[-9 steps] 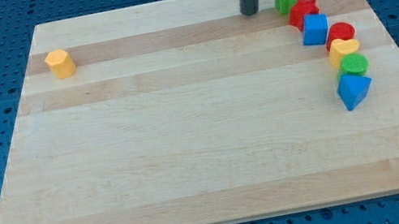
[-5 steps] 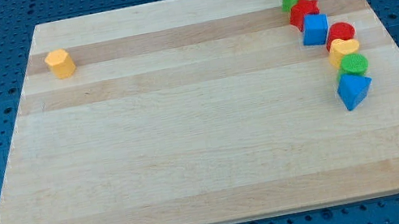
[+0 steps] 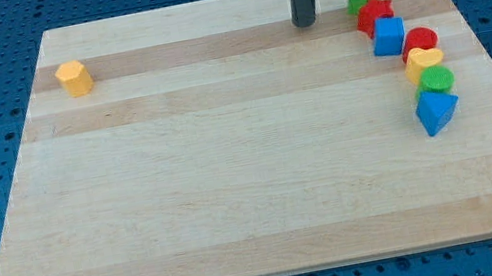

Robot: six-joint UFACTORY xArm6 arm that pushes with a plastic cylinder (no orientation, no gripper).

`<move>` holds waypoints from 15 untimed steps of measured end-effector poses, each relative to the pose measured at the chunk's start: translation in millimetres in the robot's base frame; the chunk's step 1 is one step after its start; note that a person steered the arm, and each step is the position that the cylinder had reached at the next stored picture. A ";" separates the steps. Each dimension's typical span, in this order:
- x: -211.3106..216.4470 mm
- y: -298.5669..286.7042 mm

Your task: Adjust the green star blue cube and red star above the red circle

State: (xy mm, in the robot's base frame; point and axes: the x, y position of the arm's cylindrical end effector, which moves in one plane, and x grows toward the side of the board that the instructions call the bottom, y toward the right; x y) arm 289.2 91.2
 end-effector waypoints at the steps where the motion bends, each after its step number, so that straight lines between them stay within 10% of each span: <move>1: 16.5 0.3; 5: 21.7 79.8; 15: 81.8 59.6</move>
State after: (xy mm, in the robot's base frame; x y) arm 371.0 150.8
